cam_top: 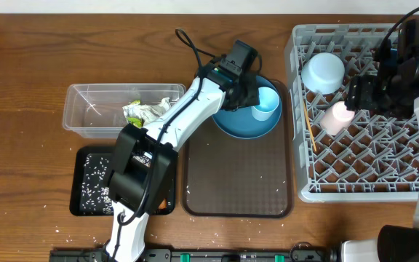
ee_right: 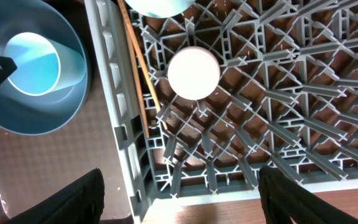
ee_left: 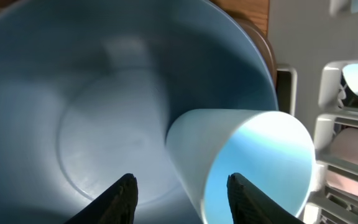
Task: Sort waste into correct bins and load items into the dishwasher rack
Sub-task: 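Grasp the light-blue cup on the blue plate with the left gripper and lift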
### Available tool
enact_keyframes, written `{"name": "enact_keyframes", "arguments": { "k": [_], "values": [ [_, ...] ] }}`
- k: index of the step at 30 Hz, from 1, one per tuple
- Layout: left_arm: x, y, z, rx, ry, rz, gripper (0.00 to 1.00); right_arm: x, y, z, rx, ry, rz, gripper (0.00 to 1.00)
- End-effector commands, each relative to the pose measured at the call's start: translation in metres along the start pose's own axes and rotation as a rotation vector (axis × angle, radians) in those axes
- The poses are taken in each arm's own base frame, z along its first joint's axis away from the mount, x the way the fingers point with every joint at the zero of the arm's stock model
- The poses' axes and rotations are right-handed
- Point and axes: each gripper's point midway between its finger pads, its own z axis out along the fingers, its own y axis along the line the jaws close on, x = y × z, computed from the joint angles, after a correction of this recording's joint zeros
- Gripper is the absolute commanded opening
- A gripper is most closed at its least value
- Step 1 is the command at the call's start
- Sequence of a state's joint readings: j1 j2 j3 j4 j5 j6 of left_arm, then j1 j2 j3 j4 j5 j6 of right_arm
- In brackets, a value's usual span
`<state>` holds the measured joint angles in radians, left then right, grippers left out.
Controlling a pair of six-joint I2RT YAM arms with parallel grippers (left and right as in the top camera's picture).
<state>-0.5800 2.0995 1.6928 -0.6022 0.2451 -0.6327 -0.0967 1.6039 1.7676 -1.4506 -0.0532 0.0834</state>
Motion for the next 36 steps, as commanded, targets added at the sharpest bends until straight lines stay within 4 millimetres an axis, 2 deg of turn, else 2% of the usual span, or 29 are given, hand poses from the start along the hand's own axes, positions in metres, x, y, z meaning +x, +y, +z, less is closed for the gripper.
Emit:
{"name": "enact_keyframes", "arguments": {
  "k": [1,11,14,16,19,22,28,32,36],
  "values": [
    [0.011,-0.007,0.005,-0.006,0.012,0.015,0.46,-0.002,0.0,-0.002,-0.004,-0.006,-0.013,0.77],
    [0.014,-0.008,0.008,-0.112,-0.071,0.068,0.3,0.002,0.0,-0.002,-0.003,0.009,-0.012,0.78],
    [0.011,-0.004,0.007,-0.136,-0.087,0.069,0.2,0.004,0.0,-0.002,-0.002,0.016,-0.012,0.78],
    [0.011,-0.001,0.007,-0.15,-0.091,0.068,0.19,0.005,0.0,-0.002,-0.002,0.022,-0.012,0.79],
    [0.011,0.0,0.008,-0.151,-0.089,0.067,0.1,0.007,0.0,-0.002,-0.002,0.026,-0.012,0.8],
    [0.011,0.0,0.008,-0.152,-0.089,0.067,0.07,0.007,0.0,-0.002,-0.001,0.03,-0.011,0.81],
    [0.007,0.005,0.006,-0.157,-0.091,0.056,0.06,0.01,0.0,-0.002,0.0,0.042,-0.011,0.81],
    [-0.006,0.01,-0.011,-0.12,-0.096,0.018,0.06,0.011,0.0,-0.002,0.0,0.045,-0.011,0.82],
    [-0.027,0.003,-0.054,0.064,-0.069,-0.043,0.06,0.011,0.002,-0.002,-0.015,0.046,-0.012,0.84]
  ]
}}
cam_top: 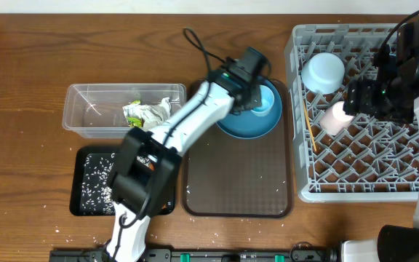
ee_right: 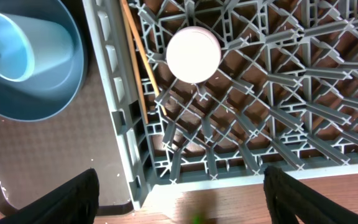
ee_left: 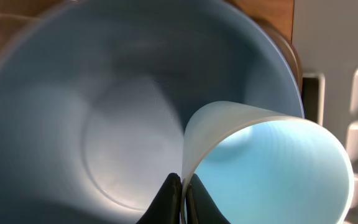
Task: Sort waste into correct bins and load items into the dishwasher rack
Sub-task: 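Grasp the light-blue cup on the blue plate with the left gripper and lift, then pass the light-blue cup from the left gripper to the right gripper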
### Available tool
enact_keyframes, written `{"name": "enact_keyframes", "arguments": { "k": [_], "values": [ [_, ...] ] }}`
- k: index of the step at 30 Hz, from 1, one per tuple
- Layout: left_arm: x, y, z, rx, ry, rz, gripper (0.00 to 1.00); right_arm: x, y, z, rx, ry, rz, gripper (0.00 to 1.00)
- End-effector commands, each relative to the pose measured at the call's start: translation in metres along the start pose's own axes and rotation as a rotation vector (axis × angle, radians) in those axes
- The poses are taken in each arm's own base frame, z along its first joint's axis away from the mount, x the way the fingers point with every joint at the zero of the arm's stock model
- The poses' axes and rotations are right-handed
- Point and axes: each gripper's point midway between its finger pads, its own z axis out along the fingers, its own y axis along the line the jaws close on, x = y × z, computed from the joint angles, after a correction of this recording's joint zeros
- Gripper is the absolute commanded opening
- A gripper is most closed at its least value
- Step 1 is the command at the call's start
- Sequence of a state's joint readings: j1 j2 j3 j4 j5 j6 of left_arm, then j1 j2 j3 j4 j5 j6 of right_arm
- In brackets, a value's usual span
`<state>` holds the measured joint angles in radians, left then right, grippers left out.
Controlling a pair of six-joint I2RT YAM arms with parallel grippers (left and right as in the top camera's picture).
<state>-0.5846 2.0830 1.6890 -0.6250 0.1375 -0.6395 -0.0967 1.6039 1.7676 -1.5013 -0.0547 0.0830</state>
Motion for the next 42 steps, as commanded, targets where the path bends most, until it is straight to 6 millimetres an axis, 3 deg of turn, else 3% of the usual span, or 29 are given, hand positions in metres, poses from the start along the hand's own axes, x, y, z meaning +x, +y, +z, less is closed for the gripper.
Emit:
{"name": "enact_keyframes", "arguments": {
  "k": [1,5,8,12,15,18,21,32,38,42],
  "values": [
    [-0.028,-0.008,-0.06,0.212,0.006,-0.054,0.06,-0.001,0.006,-0.002,-0.032,-0.005,-0.027,0.84],
    [-0.041,-0.018,-0.128,0.553,0.104,-0.081,0.06,0.0,0.034,-0.005,-0.197,-0.011,-0.138,0.86],
    [-0.045,-0.018,-0.176,0.783,0.177,-0.083,0.06,0.003,0.07,-0.017,-0.42,-0.036,-0.277,0.87],
    [-0.044,-0.013,-0.232,1.077,0.274,-0.039,0.06,0.009,0.127,-0.059,-0.832,-0.146,-0.468,0.88],
    [-0.041,-0.011,-0.254,1.193,0.315,-0.007,0.06,0.011,0.152,-0.093,-1.071,-0.257,-0.563,0.91],
    [-0.037,-0.014,-0.255,1.198,0.336,-0.015,0.06,0.012,0.162,-0.118,-1.214,-0.339,-0.611,0.95],
    [-0.029,-0.024,-0.255,1.203,0.362,0.005,0.06,0.014,0.166,-0.126,-1.258,-0.378,-0.645,0.97],
    [0.009,-0.065,-0.251,1.22,0.472,0.086,0.06,0.022,0.186,-0.123,-1.257,-0.38,-0.753,0.96],
    [0.016,-0.071,-0.251,1.223,0.49,0.099,0.06,0.028,0.195,-0.119,-1.241,-0.366,-0.802,0.93],
    [0.015,-0.071,-0.251,1.223,0.488,0.099,0.06,0.03,0.197,-0.115,-1.22,-0.355,-0.814,0.84]
  ]
}}
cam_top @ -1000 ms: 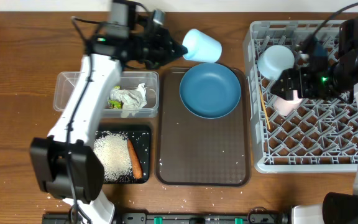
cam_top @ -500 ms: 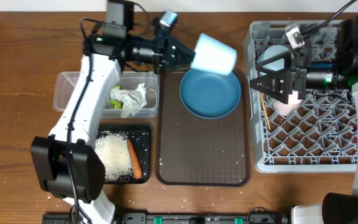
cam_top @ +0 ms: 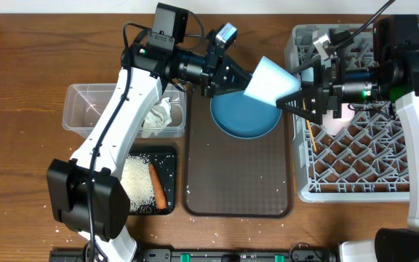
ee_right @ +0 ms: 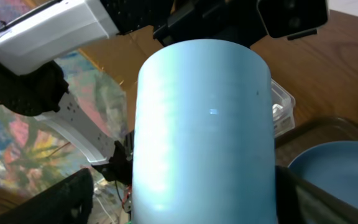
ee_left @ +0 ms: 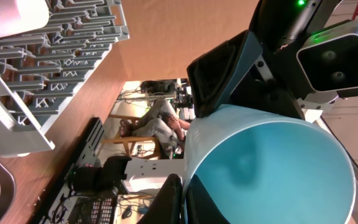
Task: Sort waste into correct bins and load items into the dishwasher rack
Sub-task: 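Pass the light-blue cup from the left gripper to the right gripper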
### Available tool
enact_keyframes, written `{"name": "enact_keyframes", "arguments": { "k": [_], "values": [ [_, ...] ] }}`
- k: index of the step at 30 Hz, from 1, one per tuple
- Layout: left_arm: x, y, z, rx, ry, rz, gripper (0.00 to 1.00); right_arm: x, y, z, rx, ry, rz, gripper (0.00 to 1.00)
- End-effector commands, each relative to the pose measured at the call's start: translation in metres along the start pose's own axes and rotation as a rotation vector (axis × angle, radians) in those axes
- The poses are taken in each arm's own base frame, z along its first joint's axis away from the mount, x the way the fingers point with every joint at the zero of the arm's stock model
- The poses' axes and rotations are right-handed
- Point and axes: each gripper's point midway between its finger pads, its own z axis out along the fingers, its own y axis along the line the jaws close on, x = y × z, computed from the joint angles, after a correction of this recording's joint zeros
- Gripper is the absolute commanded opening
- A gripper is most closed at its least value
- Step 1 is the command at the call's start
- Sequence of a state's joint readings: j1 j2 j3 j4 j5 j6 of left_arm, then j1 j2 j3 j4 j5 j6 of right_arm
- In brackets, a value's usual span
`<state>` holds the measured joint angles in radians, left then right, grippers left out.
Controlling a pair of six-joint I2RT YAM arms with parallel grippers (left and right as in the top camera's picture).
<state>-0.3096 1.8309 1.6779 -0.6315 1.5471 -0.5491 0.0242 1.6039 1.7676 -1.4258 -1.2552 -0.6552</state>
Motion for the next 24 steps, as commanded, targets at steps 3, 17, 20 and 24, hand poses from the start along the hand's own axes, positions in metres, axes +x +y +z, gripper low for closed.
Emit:
{"name": "enact_keyframes", "arguments": {
  "k": [3,17,20,24],
  "values": [
    [0.002,-0.006,-0.002,0.021,0.011,0.02,0.06,0.002,0.002,0.005,0.006,0.025,-0.023,0.75],
    [0.001,-0.007,-0.001,0.022,0.011,0.034,0.06,0.01,-0.002,0.007,0.039,0.072,-0.011,0.78],
    [0.001,-0.007,-0.001,0.022,0.011,0.034,0.06,0.01,-0.002,0.008,0.039,0.073,-0.014,0.74],
    [0.001,-0.007,-0.001,0.022,0.011,0.034,0.06,0.01,-0.002,0.008,0.037,0.074,-0.015,0.68]
  ]
}}
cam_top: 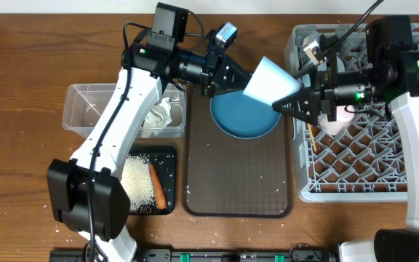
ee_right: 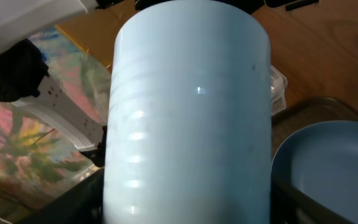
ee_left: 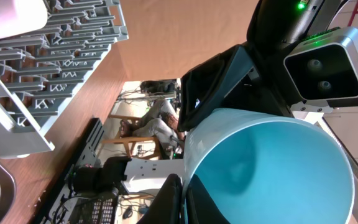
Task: Sort waste into correct bins and load items into the dishwasher rack
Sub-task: 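Pass the light-blue cup from the left gripper to the right gripper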
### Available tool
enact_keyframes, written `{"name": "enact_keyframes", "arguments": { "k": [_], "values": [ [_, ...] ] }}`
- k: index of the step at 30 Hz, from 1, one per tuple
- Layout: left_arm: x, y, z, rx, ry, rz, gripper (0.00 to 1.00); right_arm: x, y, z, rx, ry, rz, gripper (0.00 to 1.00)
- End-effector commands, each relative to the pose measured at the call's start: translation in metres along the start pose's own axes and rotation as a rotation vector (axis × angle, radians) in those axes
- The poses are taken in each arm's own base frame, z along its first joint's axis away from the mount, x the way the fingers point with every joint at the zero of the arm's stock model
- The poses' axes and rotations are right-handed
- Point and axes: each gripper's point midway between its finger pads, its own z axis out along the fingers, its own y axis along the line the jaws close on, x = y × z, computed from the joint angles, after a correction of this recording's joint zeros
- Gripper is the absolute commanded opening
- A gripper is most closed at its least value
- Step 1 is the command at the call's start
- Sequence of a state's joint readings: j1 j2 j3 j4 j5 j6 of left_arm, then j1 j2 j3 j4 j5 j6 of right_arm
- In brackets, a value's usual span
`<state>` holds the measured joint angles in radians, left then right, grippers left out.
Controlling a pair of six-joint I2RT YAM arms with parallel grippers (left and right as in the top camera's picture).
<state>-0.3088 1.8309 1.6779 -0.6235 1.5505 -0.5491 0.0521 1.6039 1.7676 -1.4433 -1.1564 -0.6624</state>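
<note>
A light blue cup (cam_top: 269, 81) hangs on its side in the air above the right rim of the blue bowl (cam_top: 240, 118). My left gripper (cam_top: 236, 77) is shut on the cup's rim; in the left wrist view its fingertips (ee_left: 178, 198) pinch the wall of the cup (ee_left: 272, 168). My right gripper (cam_top: 292, 100) is open, with its fingers on either side of the cup's base end. The cup (ee_right: 191, 106) fills the right wrist view, with dark fingers (ee_right: 79, 202) at both sides. The grey dishwasher rack (cam_top: 355, 175) stands on the right.
The bowl rests at the far end of a brown tray (cam_top: 238, 178). Left of it is a clear bin (cam_top: 97, 109) with a crumpled wrapper (cam_top: 157, 113). In front sits a black bin (cam_top: 140, 185) holding rice and a carrot. Chopsticks (cam_top: 310, 137) and a pink cup (cam_top: 333, 124) lie in the rack.
My right gripper has moved closer onto the cup, so the cup's base now sits deeper between its open fingers. The left arm and the cup have stayed where they were.
First my left gripper was open over the cup lying in the blue bowl, and my right hung over the rack. Then the left was shut on the cup's rim. Later the cup was in the air between both arms, and now the right fingers flank it.
</note>
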Motion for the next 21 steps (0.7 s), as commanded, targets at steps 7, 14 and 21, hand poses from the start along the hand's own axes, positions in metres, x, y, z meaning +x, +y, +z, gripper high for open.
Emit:
{"name": "enact_keyframes", "arguments": {
  "k": [7,14,21],
  "values": [
    [0.001,-0.006,-0.001,0.019,0.01,0.026,0.07,-0.008,0.001,0.001,-0.005,-0.02,-0.052,0.48],
    [0.003,-0.005,0.001,0.016,0.014,0.031,0.08,-0.016,-0.003,0.001,0.003,-0.043,-0.078,0.44],
    [0.007,-0.002,0.01,0.003,0.027,0.04,0.12,-0.021,-0.006,0.0,0.013,-0.06,-0.067,0.43]
  ]
}}
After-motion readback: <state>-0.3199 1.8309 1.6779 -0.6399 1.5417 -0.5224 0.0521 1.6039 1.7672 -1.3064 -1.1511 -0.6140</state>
